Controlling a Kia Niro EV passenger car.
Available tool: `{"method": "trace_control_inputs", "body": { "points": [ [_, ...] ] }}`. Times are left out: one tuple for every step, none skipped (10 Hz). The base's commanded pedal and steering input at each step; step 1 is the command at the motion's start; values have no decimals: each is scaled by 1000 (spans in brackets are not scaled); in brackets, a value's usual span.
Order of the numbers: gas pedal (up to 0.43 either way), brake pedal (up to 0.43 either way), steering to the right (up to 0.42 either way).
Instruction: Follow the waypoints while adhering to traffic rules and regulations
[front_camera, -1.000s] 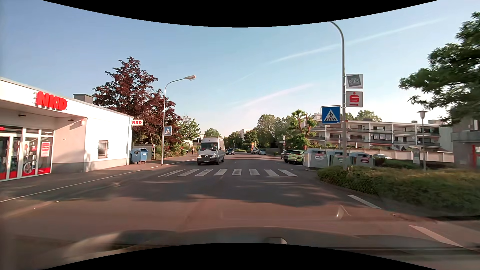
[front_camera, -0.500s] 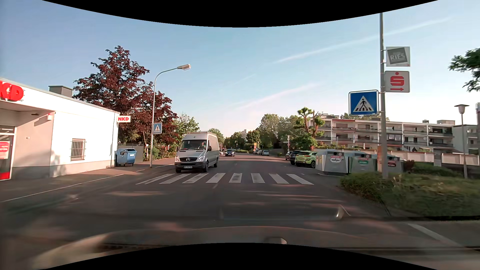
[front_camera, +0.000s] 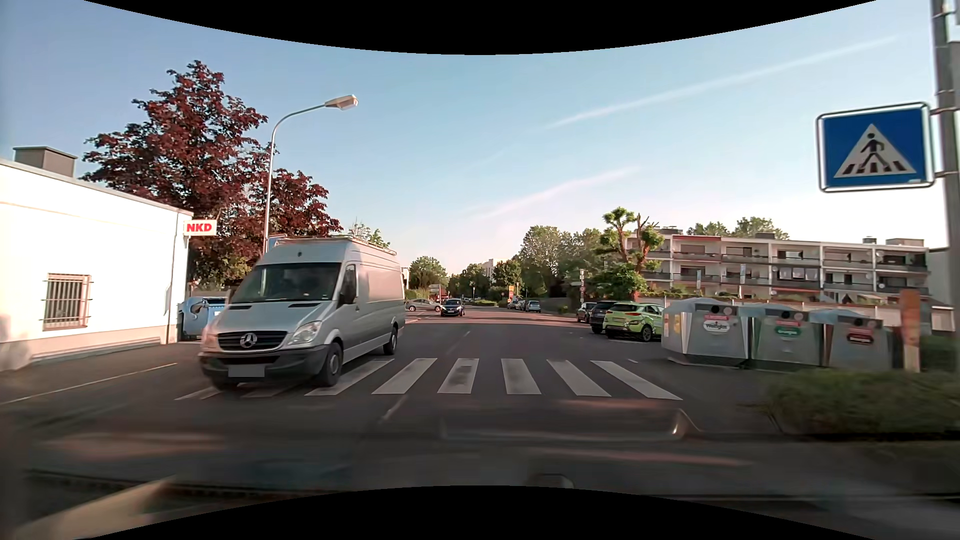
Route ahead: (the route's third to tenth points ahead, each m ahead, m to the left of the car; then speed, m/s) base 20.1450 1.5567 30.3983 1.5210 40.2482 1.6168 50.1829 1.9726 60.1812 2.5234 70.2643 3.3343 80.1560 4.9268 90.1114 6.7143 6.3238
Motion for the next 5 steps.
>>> {"method": "trace_control_inputs", "body": {
  "points": [
    [209,0,-8],
    [209,0,-7],
    [209,0,-7],
    [209,0,-7],
    [209,0,-7]
  ]
}}
